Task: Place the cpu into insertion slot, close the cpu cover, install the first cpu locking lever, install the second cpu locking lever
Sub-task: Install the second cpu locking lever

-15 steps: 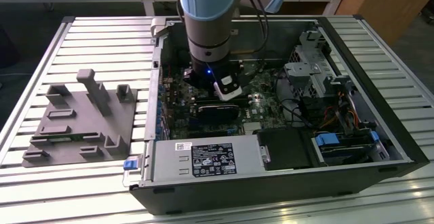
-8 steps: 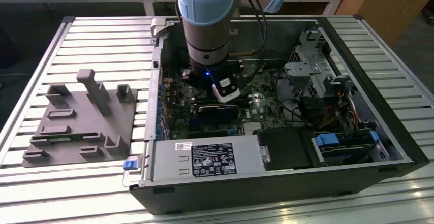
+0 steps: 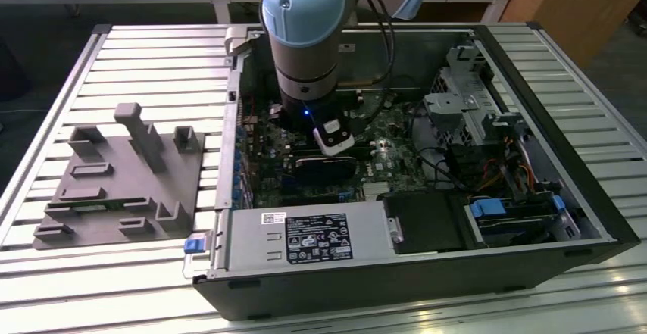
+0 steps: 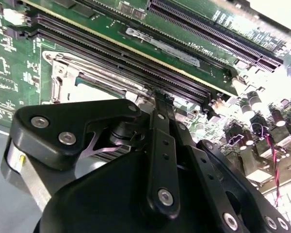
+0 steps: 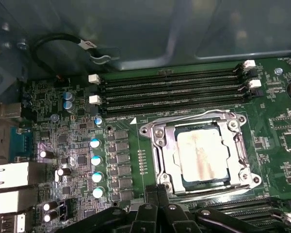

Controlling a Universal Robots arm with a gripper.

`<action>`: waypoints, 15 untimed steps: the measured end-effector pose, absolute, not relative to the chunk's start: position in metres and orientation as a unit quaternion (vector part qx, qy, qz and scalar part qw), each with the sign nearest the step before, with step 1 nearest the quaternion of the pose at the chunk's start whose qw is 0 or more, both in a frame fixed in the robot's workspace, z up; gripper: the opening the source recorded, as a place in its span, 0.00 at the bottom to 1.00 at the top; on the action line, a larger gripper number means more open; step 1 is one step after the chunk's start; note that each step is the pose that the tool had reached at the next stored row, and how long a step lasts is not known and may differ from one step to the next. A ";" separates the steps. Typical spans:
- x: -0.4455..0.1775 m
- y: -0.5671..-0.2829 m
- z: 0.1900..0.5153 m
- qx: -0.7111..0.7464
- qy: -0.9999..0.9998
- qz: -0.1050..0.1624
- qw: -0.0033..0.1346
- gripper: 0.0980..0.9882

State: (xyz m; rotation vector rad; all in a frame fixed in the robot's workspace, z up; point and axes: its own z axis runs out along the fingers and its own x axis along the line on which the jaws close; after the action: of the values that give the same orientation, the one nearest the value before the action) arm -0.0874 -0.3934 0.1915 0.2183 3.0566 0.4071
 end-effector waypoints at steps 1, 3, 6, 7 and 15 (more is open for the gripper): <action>-0.088 -0.393 0.191 0.071 0.988 0.132 0.025 0.01; -0.089 -0.394 0.190 0.071 0.988 0.132 0.025 0.01; -0.089 -0.394 0.190 0.071 0.989 0.131 0.025 0.01; -0.089 -0.394 0.191 0.071 0.989 0.130 0.025 0.01; -0.089 -0.393 0.208 0.070 0.989 0.129 0.025 0.01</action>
State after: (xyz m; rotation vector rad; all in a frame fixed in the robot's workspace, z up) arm -0.0885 -0.3935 0.2083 0.2179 3.0576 0.3974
